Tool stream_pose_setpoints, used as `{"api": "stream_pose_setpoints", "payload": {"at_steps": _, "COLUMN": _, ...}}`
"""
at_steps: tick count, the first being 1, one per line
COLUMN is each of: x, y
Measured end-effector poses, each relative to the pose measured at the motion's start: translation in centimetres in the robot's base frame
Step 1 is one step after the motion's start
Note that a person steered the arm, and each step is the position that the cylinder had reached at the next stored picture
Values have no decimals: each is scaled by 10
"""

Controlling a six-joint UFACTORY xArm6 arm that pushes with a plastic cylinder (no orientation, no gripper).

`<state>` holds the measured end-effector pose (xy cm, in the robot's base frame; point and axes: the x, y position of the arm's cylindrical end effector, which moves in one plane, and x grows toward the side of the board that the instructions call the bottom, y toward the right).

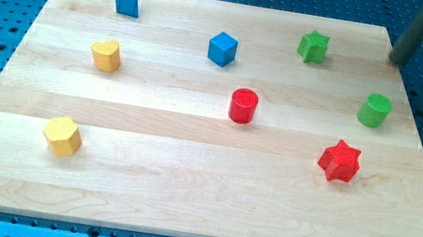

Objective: Place the green circle vertically above the red star

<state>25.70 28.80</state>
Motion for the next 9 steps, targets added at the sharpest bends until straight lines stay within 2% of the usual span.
{"api": "stream_pose_setpoints", "payload": {"at_steps": 1, "x": 9, "y": -39}}
{"api": "stream_pose_setpoints", "payload": {"at_steps": 2, "x": 75, "y": -40}}
{"api": "stream_pose_setpoints", "payload": {"at_steps": 3, "x": 65, "y": -76}}
{"api": "stream_pose_setpoints", "payload": {"at_steps": 5, "x": 137, "y": -85}}
{"api": "stream_pose_setpoints", "payload": {"at_steps": 6, "x": 138, "y": -90}}
{"api": "stream_pose_setpoints", "payload": {"at_steps": 7, "x": 197, "y": -100}}
{"api": "stream_pose_setpoints", "payload": {"at_steps": 8, "x": 201, "y": -45}}
{"api": "stream_pose_setpoints", "payload": {"at_steps": 9, "x": 263, "y": -2}}
